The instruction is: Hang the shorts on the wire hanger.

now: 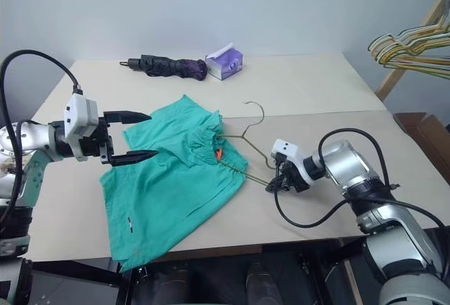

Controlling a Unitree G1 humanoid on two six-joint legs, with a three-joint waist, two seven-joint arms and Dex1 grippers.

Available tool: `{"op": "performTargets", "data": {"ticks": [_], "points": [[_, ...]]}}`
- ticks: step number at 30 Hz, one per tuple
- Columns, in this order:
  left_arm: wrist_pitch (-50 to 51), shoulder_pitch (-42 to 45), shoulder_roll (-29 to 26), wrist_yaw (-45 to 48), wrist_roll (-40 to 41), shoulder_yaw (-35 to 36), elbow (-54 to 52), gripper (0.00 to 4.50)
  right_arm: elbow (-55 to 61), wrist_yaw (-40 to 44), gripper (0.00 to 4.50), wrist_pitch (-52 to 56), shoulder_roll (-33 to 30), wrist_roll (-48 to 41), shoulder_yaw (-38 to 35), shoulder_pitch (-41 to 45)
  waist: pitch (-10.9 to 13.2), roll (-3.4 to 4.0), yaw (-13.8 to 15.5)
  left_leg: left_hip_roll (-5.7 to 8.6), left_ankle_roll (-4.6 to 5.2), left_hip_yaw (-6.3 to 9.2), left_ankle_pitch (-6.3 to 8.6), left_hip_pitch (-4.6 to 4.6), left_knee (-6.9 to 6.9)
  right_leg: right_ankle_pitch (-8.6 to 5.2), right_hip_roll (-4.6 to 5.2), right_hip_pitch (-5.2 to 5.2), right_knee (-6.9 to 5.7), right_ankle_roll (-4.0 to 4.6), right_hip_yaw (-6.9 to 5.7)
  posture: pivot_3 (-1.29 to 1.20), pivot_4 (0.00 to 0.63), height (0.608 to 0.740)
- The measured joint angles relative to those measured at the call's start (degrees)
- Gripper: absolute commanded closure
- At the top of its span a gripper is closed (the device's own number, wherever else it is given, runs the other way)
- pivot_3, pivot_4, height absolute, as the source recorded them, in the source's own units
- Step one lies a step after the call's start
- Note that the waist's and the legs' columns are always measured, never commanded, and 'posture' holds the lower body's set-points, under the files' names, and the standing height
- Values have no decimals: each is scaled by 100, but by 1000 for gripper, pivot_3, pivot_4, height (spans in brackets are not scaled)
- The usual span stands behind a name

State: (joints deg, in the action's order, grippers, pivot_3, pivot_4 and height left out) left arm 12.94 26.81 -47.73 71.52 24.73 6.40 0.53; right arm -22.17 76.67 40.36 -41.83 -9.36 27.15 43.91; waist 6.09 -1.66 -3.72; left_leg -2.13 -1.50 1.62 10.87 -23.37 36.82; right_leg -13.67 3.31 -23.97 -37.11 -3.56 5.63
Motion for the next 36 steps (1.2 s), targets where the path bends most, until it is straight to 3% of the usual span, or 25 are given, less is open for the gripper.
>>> {"op": "performTargets", "data": {"ticks": [12, 18, 28, 36], "points": [[11, -195, -32, -174, 10, 135, -156, 21, -507, 40, 4500, -406, 678, 516, 55, 414, 0, 0, 23, -2, 0, 0, 0, 5, 0, 2, -3, 1, -4, 3, 0, 65, 69, 740], [-14, -195, -32, -199, 9, 135, -153, 21, -449, -557, 4500, -302, 940, 435, -521, 390, 0, 0, 111, 0, 0, 0, 0, -3, 0, 3, -1, -4, -3, 4, 0, 47, 63, 740], [-337, 335, -38, -77, -192, 101, 522, 21, 933, -1402, 4500, -127, 931, -237, -1859, -334, -3, -1, 138, 0, -1, 1, -1, -5, -1, 3, -1, -4, -1, 4, -4, 3, 37, 740], [-976, 1387, -299, 514, -494, -70, 1689, 21, 1934, -1526, 4500, -294, 638, -236, -1713, -736, -4, -2, 57, 0, -1, 1, -1, -15, -1, 3, -1, -12, 0, 4, -4, -20, 28, 740]]}}
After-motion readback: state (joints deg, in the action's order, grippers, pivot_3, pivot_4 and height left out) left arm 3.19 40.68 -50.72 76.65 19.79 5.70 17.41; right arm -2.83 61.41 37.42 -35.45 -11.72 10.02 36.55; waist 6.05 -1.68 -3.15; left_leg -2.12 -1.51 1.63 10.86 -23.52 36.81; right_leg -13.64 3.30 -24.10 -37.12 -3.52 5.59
